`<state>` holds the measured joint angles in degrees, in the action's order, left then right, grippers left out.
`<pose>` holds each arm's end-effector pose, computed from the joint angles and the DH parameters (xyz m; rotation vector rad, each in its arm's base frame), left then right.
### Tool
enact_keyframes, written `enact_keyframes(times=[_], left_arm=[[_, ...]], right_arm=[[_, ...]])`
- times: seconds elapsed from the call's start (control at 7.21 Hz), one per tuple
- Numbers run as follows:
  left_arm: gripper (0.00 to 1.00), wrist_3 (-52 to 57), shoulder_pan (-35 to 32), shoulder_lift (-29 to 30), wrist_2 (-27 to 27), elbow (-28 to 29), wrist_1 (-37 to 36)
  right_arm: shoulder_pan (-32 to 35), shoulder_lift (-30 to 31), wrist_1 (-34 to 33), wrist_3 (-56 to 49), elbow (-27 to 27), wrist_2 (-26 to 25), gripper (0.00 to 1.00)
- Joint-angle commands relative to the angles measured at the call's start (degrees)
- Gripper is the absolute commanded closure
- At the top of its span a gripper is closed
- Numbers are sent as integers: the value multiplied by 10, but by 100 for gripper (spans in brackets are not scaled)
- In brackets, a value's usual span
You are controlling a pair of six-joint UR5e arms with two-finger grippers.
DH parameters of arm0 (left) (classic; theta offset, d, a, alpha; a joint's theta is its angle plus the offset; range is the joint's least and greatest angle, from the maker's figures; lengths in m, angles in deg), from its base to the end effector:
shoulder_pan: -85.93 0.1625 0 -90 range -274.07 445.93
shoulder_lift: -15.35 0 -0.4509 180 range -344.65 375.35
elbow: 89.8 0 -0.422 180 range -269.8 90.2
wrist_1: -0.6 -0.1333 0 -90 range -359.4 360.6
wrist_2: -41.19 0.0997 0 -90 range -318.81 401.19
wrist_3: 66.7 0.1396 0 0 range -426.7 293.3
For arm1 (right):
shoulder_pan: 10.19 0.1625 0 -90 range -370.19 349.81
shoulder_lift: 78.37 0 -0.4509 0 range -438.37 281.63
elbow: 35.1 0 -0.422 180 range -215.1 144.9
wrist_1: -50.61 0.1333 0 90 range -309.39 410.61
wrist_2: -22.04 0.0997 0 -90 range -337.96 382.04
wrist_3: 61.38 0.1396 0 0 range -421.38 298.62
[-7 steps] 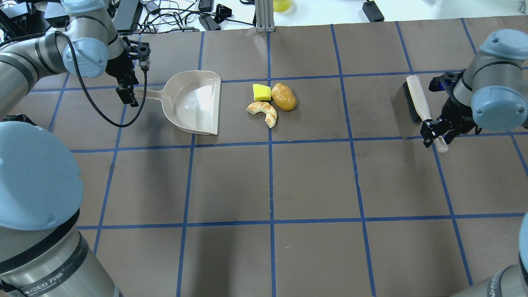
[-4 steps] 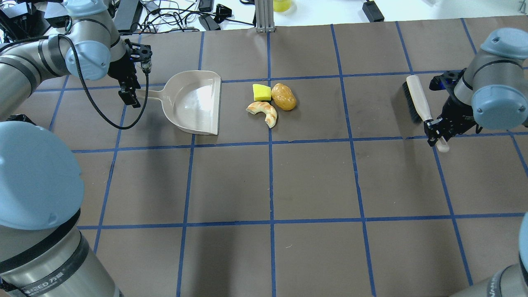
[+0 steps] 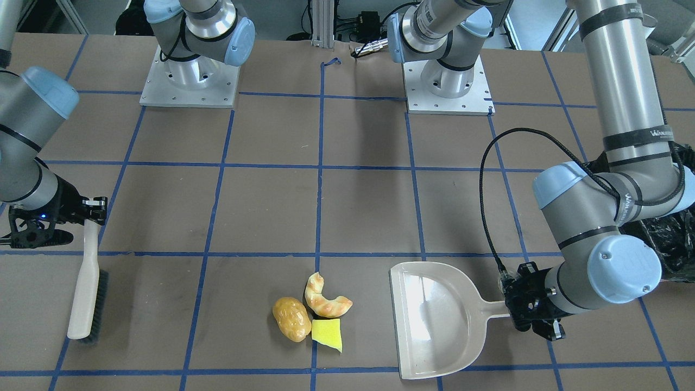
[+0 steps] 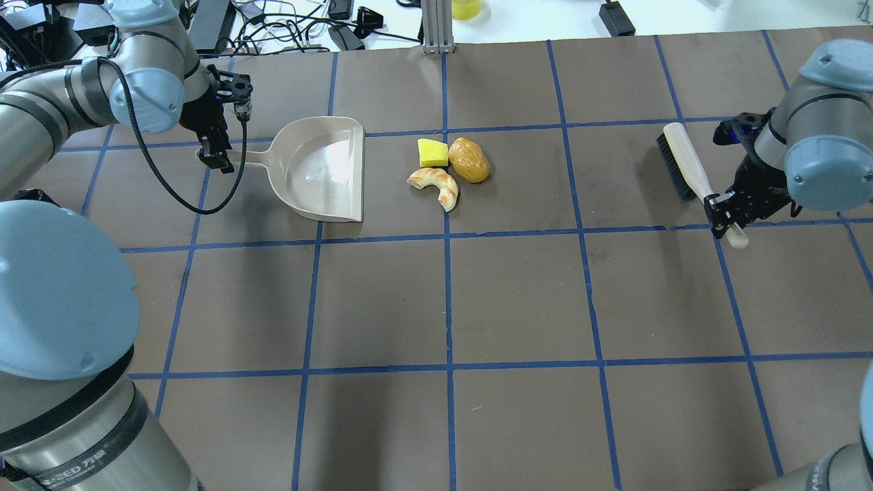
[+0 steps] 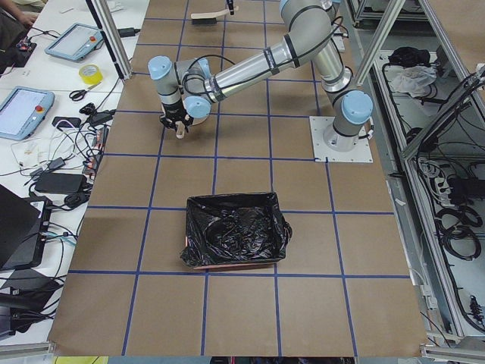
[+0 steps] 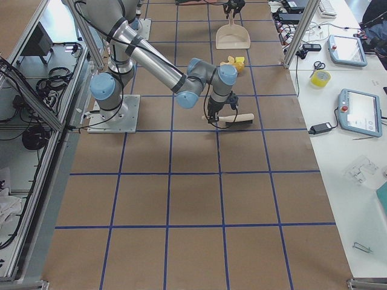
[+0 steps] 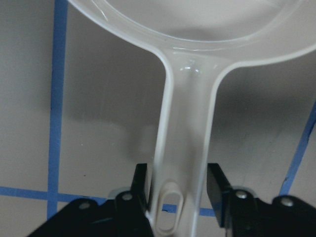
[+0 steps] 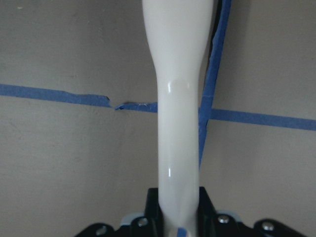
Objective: Sweep and dump trash into bin
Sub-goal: 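Lift the white scrub brush with the right gripper and hold the dustpan steady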
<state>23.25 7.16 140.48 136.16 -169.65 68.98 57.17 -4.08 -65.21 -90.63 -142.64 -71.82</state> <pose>0.0239 -0.7429 0.2084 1.9866 2.4156 0.1631 -0.0996 -0.5607 0.2142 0.1873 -3.1239 -0.2289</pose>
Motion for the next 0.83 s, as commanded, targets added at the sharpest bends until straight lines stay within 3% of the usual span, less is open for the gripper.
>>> enact_keyframes(times=[0.0,0.14,0.28,0.69], left_arm=[[81,5,-1,0,0,3,0],[90,7,-4,0,0,7,0],[91,7,-8,0,0,8,0],[91,1,-24,0,6,14,-1]], right_arm=[[27,47,53,59,4,7,100],[67,52,86,94,26,3,100],[116,45,126,168,63,2,100],[256,5,163,334,126,-26,100]])
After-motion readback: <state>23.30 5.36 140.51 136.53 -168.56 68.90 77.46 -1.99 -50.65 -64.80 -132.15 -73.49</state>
